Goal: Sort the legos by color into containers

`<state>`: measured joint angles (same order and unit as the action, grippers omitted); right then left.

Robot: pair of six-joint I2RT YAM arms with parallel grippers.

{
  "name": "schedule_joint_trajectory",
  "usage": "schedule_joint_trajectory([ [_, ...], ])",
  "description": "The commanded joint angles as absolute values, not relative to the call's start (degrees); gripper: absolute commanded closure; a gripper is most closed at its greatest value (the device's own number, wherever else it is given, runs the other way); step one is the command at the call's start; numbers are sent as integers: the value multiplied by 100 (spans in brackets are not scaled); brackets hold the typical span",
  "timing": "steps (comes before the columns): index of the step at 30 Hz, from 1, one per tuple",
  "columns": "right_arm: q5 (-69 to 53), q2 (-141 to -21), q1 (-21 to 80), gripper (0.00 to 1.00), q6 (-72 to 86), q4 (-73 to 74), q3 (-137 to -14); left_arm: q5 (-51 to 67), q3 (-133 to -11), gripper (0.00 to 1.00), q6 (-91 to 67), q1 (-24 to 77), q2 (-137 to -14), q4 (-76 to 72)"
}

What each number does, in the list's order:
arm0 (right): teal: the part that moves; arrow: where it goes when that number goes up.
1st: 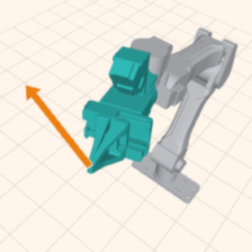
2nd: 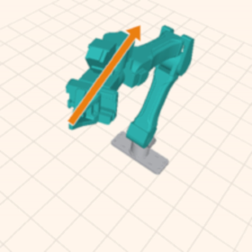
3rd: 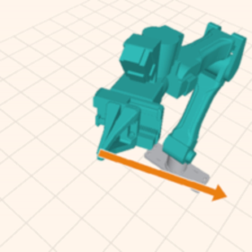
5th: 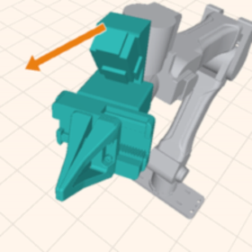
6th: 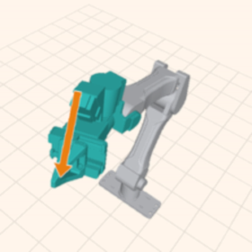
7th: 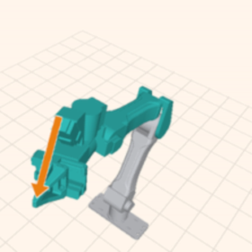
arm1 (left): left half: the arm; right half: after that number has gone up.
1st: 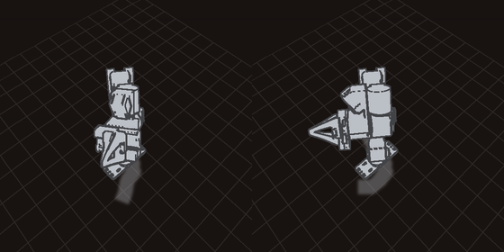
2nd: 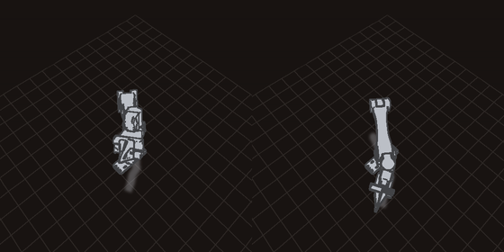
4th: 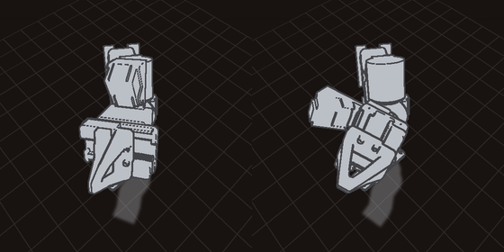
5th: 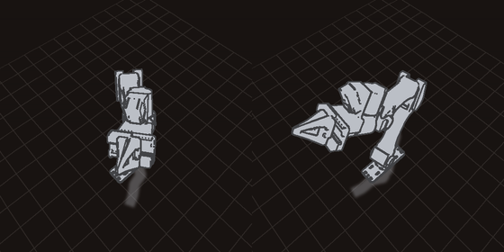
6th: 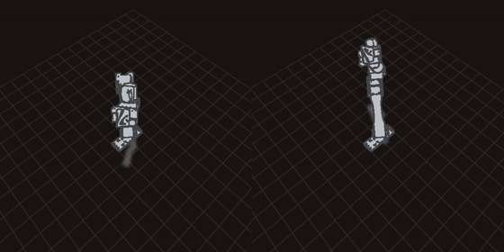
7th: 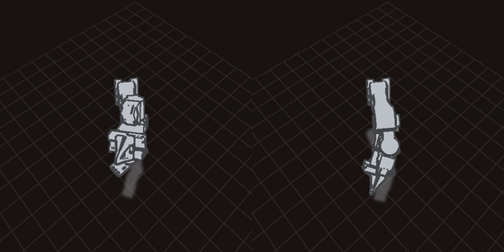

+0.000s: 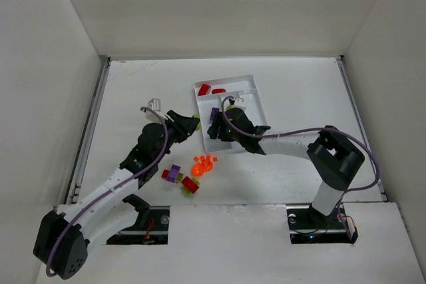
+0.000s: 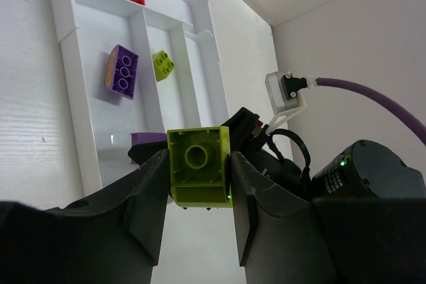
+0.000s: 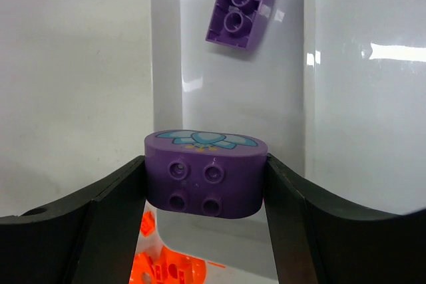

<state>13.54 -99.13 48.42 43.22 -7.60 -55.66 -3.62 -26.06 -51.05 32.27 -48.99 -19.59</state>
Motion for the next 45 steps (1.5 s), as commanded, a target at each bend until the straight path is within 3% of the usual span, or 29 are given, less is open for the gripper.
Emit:
schedule_joint_trajectory([
  [1,1494,-10002,4873,37,4210,-800,-6003,-422,-2883,87,-4940,3160,-4869,-2030],
  [6,1362,-9923,4873,22,4236,-870,-6056,-422,-2962,87,-4825,3098,-4869,-1864],
  [12,1336,-9625,4672,19,4192,-914,-5872,-588,-3120,87,-4711,3186,-4957,-1784],
  [15,1415,-9283,4593,27,4140,-1063,-5565,-650,-3225,87,-4632,3335,-5123,-1784],
  [19,1616,-8362,4216,59,4079,-1449,-4784,-668,-3594,88,-4360,3730,-5746,-1802],
  [23,1950,-7429,3749,74,3973,-1634,-4001,-659,-4129,88,-4035,4187,-6677,-1854],
  [29,2198,-6514,3292,67,3955,-2100,-3025,-677,-5219,88,-3560,4618,-8295,-1802],
  [37,1925,-6162,3107,58,3964,-2197,-2778,-984,-6494,85,-3226,4759,-9877,-1205],
  [45,1855,-6126,3063,51,3990,-2215,-2733,-1617,-7259,79,-2839,4882,-10687,-765],
])
